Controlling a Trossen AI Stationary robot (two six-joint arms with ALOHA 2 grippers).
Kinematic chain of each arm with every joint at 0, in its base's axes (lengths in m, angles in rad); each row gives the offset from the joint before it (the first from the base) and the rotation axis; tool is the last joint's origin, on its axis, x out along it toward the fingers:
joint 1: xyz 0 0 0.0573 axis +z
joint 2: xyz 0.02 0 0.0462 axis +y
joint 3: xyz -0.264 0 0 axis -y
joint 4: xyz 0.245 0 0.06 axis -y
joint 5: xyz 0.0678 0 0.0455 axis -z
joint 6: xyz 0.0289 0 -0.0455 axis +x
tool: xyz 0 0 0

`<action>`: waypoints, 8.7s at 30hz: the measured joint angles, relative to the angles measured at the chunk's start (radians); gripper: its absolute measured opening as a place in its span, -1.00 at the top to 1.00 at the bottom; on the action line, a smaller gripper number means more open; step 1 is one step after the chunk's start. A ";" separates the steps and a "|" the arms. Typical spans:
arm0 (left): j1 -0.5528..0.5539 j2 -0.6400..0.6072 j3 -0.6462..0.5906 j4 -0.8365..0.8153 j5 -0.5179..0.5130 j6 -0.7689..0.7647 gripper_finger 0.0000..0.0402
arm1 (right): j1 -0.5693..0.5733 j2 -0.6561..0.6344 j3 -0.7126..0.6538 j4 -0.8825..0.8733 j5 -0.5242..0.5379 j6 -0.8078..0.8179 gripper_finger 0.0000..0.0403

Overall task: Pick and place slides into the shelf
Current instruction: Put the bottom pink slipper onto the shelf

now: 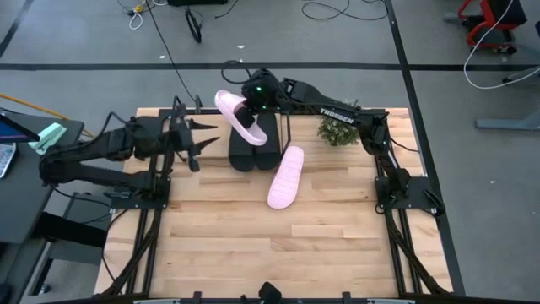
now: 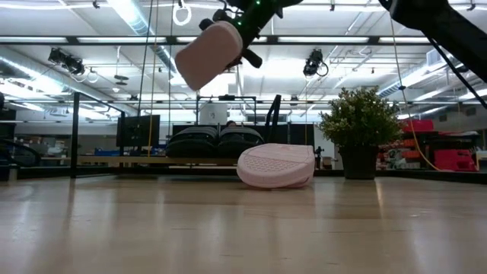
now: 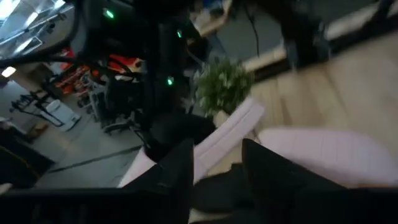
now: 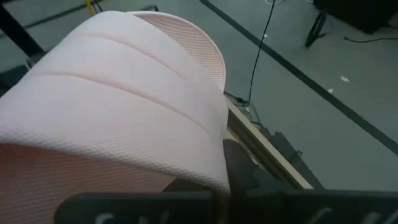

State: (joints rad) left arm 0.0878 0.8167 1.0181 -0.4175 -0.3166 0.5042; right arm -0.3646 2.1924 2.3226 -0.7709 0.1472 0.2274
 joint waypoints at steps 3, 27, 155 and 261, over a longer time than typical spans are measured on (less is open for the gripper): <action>0.000 0.074 0.080 -0.086 -0.006 0.040 0.19 | 0.000 0.001 0.001 0.040 -0.002 0.027 0.96; -0.048 0.445 0.238 -0.075 -0.117 0.505 -0.18 | 0.003 0.005 -0.005 0.029 -0.028 0.060 0.96; 0.068 -0.176 -0.124 0.102 0.163 -0.179 0.61 | 0.158 -0.073 -0.008 0.300 -0.488 -0.470 0.58; 0.068 -0.221 0.078 0.179 -0.002 -0.232 0.34 | 0.100 0.383 -0.024 0.881 -0.161 -0.936 0.73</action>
State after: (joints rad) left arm 0.1562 0.5953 1.0966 -0.2386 -0.3183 0.2722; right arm -0.2643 2.5752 2.2990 0.1097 -0.0137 -0.7090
